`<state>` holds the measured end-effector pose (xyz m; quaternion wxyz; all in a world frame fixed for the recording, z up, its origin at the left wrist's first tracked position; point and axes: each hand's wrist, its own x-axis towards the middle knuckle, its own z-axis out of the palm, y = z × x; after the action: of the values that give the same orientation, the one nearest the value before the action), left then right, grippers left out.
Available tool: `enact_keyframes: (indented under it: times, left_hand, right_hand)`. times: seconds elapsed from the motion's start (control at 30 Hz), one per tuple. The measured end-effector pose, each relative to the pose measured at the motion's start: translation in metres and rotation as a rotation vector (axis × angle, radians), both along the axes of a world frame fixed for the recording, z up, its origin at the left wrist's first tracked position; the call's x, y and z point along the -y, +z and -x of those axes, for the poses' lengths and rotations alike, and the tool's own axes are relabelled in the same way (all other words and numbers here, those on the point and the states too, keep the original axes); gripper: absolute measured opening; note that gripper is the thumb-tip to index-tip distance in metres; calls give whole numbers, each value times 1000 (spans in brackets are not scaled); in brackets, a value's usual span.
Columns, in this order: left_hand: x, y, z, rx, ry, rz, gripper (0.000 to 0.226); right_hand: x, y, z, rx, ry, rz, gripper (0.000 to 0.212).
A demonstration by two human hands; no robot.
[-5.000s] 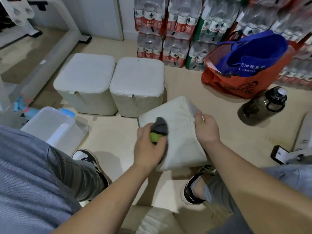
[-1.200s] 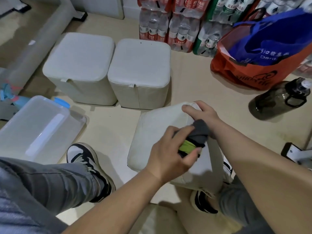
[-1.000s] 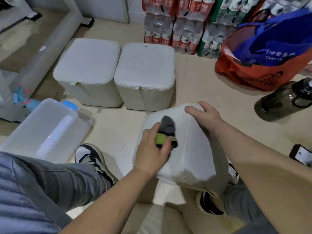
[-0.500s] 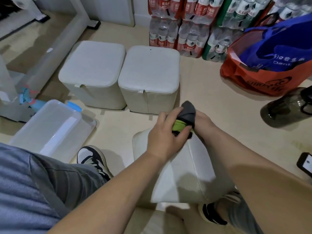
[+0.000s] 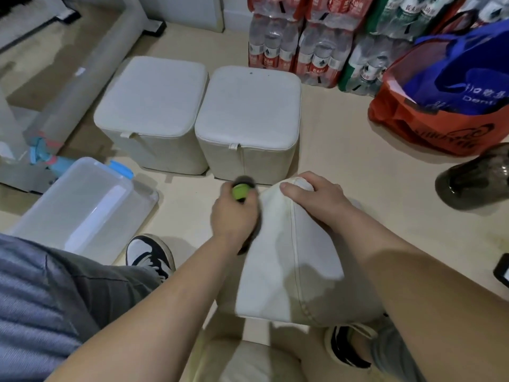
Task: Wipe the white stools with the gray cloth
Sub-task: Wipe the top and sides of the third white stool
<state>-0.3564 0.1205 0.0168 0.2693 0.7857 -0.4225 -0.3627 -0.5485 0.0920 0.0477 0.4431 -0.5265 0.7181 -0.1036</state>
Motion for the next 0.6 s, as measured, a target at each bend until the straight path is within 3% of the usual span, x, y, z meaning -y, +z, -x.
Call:
enact_keyframes:
  times: [0.07,0.13,0.2,0.37,0.5,0.6]
  left_hand:
    - [1,28,30,-87,-118,128,33]
    - [1,37,42,-152,-255,208,41]
    - [1,22,29,-104,-321,235,52]
    - [-21,-22,-33,119,-90,-56,59]
    - [-49,-5,-27,37,8,-129,51]
    - [-76,35,1,-152,55,-79,37]
  right_hand:
    - [-2,-5,3,-21,-30,32,63]
    - [-3,-9,11,20,-74,64,55]
    - [-3,-10,17,79,-114,43,43]
    - [-4,-7,16,99,-126,-2,49]
    - [4,-5,7,73,-124,14,49]
    - [11,-11,5,98,-187,30,54]
